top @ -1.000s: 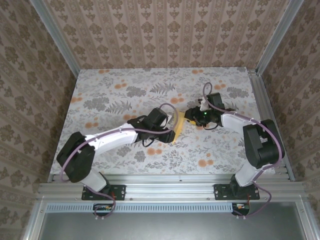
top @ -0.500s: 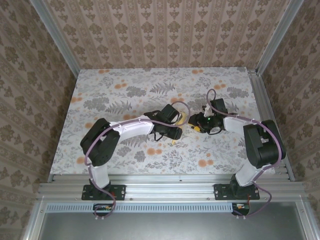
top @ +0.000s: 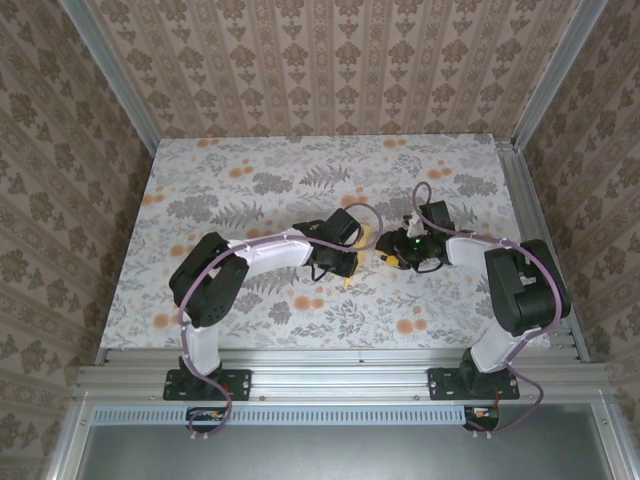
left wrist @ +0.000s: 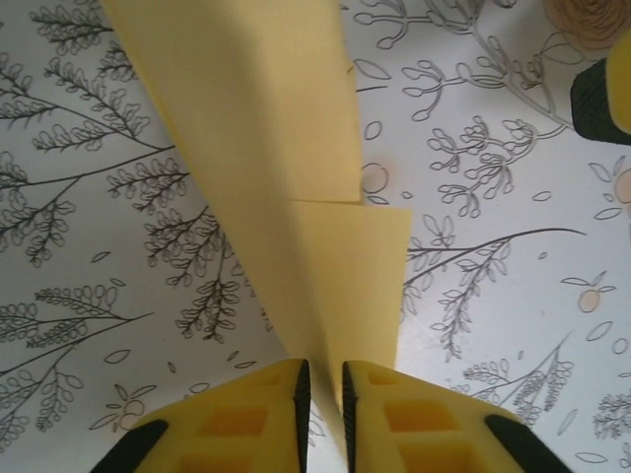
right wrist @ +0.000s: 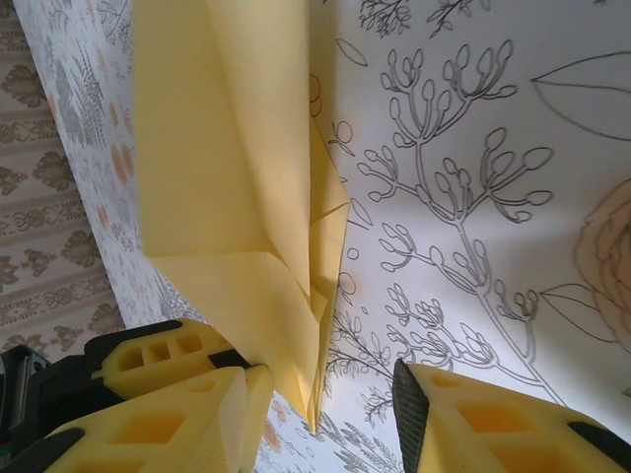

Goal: Fold a paper plane with a square sheet of paper (pick it up from the middle)
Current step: Turn over a paper plane at the center of the table.

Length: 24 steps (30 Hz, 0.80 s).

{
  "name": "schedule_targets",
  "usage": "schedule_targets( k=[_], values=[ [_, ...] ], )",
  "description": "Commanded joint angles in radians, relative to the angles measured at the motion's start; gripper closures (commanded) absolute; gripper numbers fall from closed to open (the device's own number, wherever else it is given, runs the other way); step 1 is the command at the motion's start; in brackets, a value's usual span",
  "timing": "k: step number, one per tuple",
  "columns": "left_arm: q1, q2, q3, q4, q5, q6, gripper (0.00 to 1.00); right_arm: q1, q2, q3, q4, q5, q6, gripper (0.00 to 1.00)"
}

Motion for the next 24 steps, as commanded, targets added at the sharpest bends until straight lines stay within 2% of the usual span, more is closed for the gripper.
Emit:
schedule_targets(
  k=[1,5,9,15,19,24],
  values=[
    [0.017,-0.025,-0.028,0.011,0.021,-0.013,0.85,0.023,0.032,-0.009,0.067,-0.046,0.048,0.54],
    [0.030,-0.036,-0.050,0.026,0.038,-0.026,0.92,0.044,0.064,-0.005,0.117,-0.058,0.081,0.54],
    [0.045,-0.061,-0.086,0.072,0.068,-0.048,0.96,0.073,0.084,0.012,0.140,-0.059,0.101,0.54],
    [0.062,-0.081,-0.137,0.145,0.123,-0.077,0.96,0.114,0.122,0.044,0.149,-0.047,0.112,0.53],
    [0.076,-0.093,-0.164,0.177,0.146,-0.092,0.96,0.132,0.131,0.049,0.163,-0.052,0.122,0.46],
    [0.087,-0.096,-0.180,0.199,0.164,-0.102,0.96,0.149,0.130,0.049,0.152,-0.041,0.124,0.44]
  ],
)
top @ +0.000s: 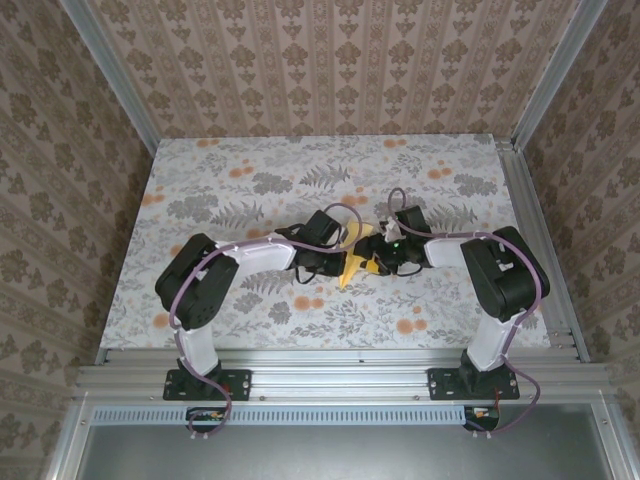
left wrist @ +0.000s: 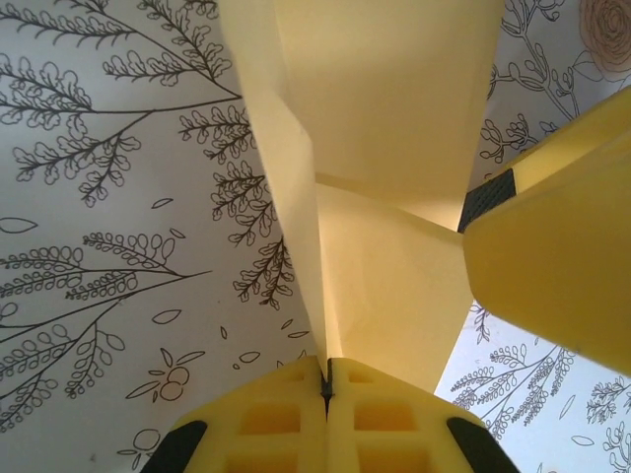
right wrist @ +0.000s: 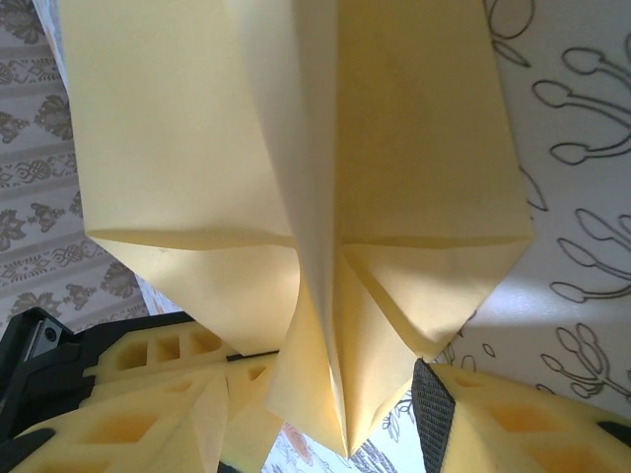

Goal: Fold a paper plane with a square sheet of paper (pick it up from the middle)
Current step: Turn over a paper plane at the center of the table.

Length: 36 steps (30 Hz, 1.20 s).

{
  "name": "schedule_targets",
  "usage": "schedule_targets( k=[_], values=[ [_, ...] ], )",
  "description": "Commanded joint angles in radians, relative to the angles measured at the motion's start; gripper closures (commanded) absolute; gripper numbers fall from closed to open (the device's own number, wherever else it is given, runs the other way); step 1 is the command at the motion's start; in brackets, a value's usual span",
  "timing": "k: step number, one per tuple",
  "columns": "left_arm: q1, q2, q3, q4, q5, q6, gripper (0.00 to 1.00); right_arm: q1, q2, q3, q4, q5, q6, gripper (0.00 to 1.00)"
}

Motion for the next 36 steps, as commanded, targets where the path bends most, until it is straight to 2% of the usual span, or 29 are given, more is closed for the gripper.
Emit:
schedule_targets(
  k=[1,9,21,36],
  values=[
    [0.010,-0.027,-0.015,0.037,0.037,-0.028,0.96,0.016,0.009,0.024,0.006,-0.007,0.017,0.44],
    [0.015,-0.023,-0.037,0.060,0.055,-0.040,0.96,0.023,-0.013,0.024,-0.078,0.031,-0.011,0.44],
    [0.021,-0.022,-0.059,0.077,0.067,-0.045,0.97,0.025,-0.076,-0.063,-0.040,0.021,0.055,0.44],
    [0.027,-0.036,-0.082,0.145,0.108,-0.082,0.96,0.037,-0.030,-0.016,0.044,-0.002,0.094,0.49]
  ],
)
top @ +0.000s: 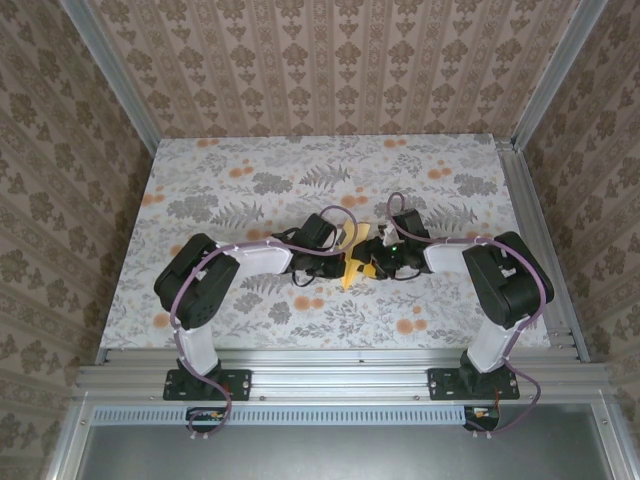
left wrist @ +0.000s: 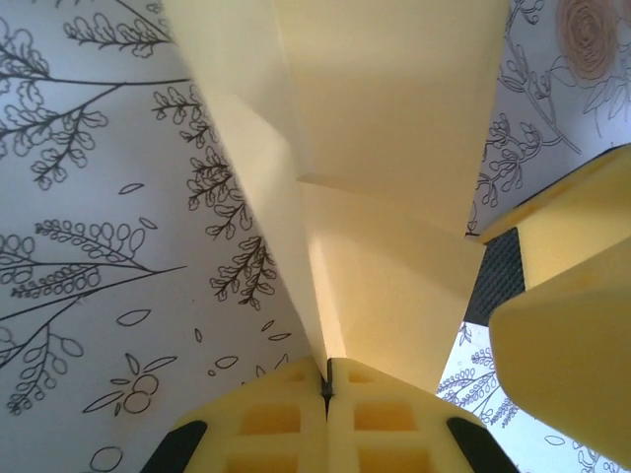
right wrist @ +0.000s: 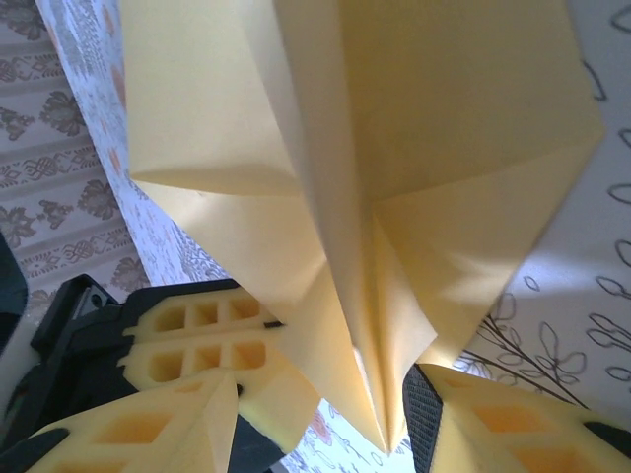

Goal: Fold a paper plane with a square sheet of paper (pick it up from the middle)
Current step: Turn over a paper plane at the center of the table.

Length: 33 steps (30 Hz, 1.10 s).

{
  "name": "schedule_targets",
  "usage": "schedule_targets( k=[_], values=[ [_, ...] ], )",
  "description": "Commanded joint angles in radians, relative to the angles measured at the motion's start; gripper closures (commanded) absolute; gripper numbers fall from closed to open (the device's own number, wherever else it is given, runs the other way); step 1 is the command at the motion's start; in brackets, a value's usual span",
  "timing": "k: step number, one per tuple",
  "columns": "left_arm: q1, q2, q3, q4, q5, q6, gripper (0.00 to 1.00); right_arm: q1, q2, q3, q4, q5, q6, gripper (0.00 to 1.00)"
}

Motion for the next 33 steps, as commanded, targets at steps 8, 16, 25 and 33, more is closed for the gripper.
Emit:
schedule_targets(
  k=[8,16,25,33],
  values=[
    [0.020,-0.041,-0.034,0.073,0.052,-0.049,0.96,0.018,0.033,0.049,-0.012,0.000,-0.008,0.51],
    [0.031,-0.059,-0.073,0.163,0.099,-0.112,0.96,0.030,0.051,0.093,-0.106,0.057,-0.074,0.62],
    [0.049,-0.062,-0.111,0.241,0.146,-0.165,0.96,0.037,0.066,0.111,-0.127,0.080,-0.096,0.68],
    [0.053,-0.054,-0.113,0.254,0.153,-0.171,0.95,0.049,0.094,0.127,-0.101,0.080,-0.080,0.77]
  ],
)
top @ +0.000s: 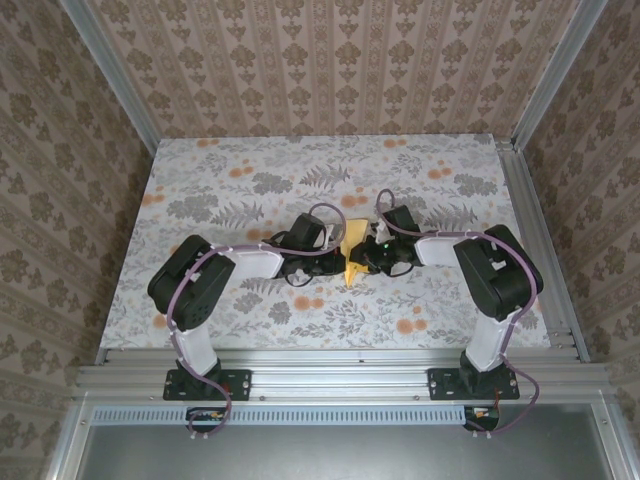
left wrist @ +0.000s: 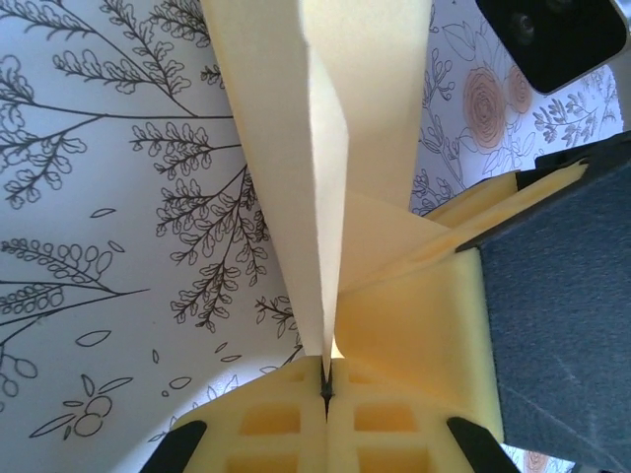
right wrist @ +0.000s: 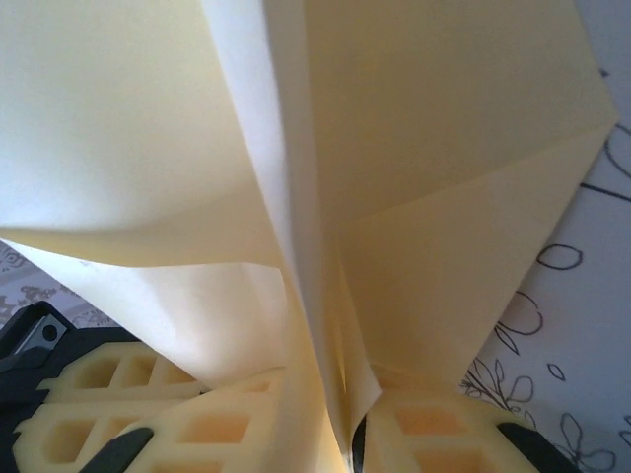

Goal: Fold a paper plane with a square sheet of paper (pick it up from the middle)
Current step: Turn over a paper plane at the center of the table.

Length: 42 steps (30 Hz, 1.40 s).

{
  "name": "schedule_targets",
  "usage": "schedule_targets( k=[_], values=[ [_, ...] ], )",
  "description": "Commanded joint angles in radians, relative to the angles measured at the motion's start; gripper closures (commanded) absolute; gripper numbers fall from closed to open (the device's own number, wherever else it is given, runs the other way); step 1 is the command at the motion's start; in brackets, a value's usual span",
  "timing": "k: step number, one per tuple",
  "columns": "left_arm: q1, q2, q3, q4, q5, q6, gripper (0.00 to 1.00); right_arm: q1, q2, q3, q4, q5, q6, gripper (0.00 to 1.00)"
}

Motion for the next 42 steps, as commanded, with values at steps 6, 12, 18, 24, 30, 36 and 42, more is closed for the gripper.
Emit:
schedule_targets(
  k=[6,12,18,24,30,36,42],
  values=[
    [0.016,-0.029,-0.023,0.030,0.025,-0.020,0.92,0.014,0.009,0.046,-0.066,0.068,-0.051,0.89],
    [0.026,-0.057,-0.033,0.007,0.015,-0.011,0.79,0.028,-0.043,0.108,-0.248,0.193,-0.189,0.99],
    [0.044,-0.119,-0.046,-0.079,-0.008,0.033,0.65,0.064,-0.075,0.201,-0.518,0.412,-0.371,0.98],
    [0.073,-0.199,-0.098,-0.135,-0.031,0.057,0.61,0.113,-0.031,0.246,-0.590,0.520,-0.420,0.90],
    [0.102,-0.265,-0.168,-0.152,-0.037,0.063,0.59,0.157,0.020,0.292,-0.604,0.556,-0.424,0.84],
    [0.120,-0.305,-0.218,-0.152,-0.038,0.061,0.59,0.187,0.064,0.331,-0.610,0.602,-0.437,0.82],
    [0.123,-0.315,-0.240,-0.145,-0.033,0.061,0.58,0.194,0.089,0.338,-0.630,0.626,-0.442,0.82]
  ],
)
